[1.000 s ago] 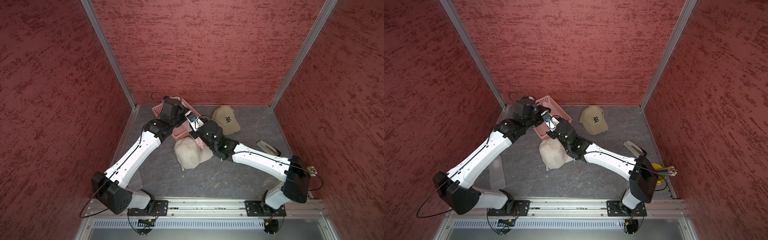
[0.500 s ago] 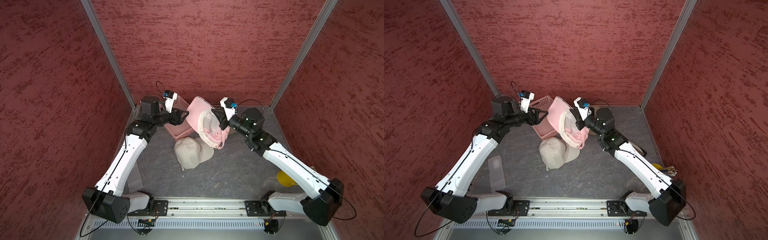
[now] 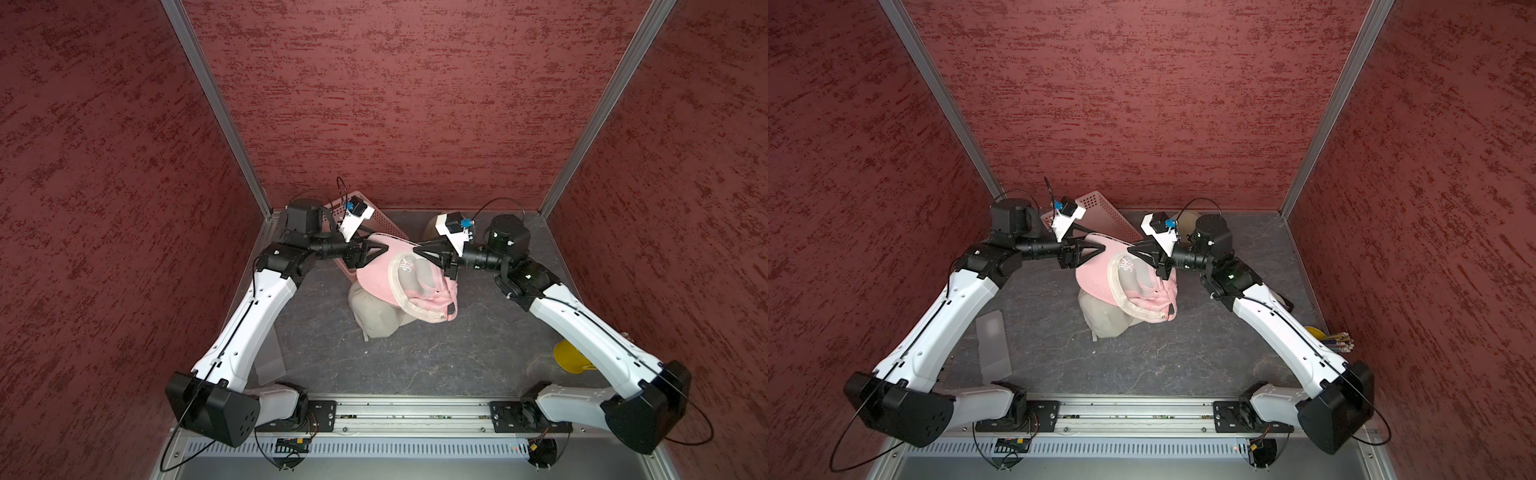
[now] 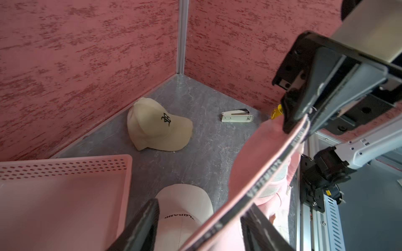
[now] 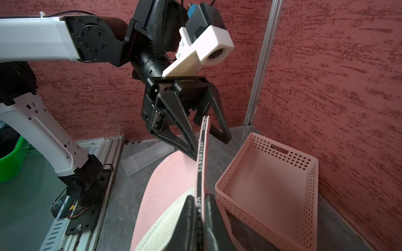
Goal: Turn the baseball cap inside out
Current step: Turn over the baseball cap.
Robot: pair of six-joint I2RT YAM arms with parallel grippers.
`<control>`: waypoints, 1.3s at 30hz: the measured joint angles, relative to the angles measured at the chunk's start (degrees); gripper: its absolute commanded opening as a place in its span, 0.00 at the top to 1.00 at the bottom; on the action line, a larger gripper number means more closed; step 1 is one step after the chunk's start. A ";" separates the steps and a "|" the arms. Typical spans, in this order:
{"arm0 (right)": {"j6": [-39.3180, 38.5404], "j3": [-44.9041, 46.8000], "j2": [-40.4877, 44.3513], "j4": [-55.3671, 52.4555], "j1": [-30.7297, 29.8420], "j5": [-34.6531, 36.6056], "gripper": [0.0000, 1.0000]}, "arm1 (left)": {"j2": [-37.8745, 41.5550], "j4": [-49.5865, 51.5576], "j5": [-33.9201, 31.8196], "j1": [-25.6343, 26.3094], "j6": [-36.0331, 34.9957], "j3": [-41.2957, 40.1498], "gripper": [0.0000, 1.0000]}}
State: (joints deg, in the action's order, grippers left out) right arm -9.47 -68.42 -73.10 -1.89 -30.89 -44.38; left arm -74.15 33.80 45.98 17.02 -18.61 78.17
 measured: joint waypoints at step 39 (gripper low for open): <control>9.73 17.66 -2.60 18.16 1.68 31.39 0.80 | -5.03 6.54 -14.64 14.01 7.19 11.98 1.00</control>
State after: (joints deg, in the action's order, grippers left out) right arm 0.25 -50.76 -75.70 16.27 -29.21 -12.99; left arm -79.18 40.34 31.33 31.03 -11.42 90.15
